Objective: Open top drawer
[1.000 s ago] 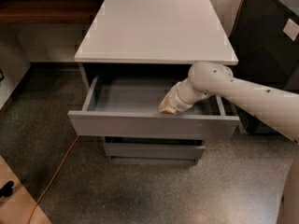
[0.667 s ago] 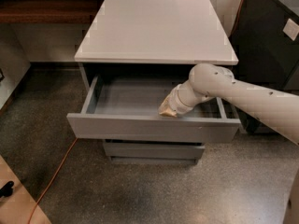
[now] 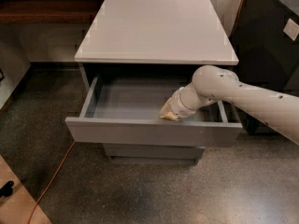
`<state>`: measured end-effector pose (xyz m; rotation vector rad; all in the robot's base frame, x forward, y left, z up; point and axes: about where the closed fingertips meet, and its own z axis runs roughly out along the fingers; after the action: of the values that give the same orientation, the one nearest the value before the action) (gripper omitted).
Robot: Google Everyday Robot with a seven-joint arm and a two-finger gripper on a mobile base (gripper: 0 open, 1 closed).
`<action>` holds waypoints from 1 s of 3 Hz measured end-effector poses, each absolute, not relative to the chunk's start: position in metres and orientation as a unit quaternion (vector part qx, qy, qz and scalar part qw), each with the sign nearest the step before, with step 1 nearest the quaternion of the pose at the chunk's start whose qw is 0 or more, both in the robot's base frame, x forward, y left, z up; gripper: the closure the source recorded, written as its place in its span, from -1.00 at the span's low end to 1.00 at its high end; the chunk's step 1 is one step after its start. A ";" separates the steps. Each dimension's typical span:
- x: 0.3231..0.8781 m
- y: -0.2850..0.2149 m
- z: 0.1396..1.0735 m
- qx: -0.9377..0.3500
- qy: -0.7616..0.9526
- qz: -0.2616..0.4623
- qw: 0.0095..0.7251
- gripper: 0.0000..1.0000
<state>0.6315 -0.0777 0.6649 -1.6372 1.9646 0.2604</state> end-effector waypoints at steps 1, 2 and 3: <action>0.624 -0.079 0.669 -0.611 0.733 0.100 0.282 1.00; 0.608 -0.080 0.665 -0.612 0.734 0.112 0.272 1.00; 0.598 -0.081 0.663 -0.611 0.736 0.120 0.266 1.00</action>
Offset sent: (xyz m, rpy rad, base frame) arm -0.0332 -0.0054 0.0023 0.0122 0.0410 0.0106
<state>0.5985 -0.0808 0.6628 -1.6514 1.9868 0.3253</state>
